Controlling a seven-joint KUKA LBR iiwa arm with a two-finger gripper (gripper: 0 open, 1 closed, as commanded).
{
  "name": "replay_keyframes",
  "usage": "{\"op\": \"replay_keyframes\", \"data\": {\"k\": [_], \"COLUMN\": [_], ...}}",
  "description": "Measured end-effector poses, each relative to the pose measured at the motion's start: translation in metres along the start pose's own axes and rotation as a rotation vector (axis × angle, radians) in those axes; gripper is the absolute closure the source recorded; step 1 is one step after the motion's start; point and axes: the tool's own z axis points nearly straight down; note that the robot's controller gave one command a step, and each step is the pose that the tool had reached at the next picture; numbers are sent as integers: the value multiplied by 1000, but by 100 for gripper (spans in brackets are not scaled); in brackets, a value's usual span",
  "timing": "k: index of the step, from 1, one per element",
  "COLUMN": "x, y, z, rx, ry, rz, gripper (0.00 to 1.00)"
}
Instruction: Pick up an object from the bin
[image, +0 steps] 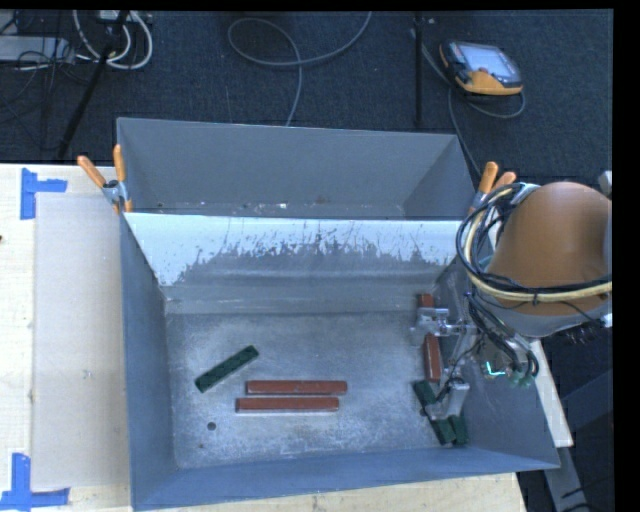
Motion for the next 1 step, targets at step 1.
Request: {"op": "replay_keyframes", "data": {"k": [1], "x": [-32], "y": [-60], "z": [138], "rx": [0], "ry": [-2], "rz": [177], "gripper": [0]}}
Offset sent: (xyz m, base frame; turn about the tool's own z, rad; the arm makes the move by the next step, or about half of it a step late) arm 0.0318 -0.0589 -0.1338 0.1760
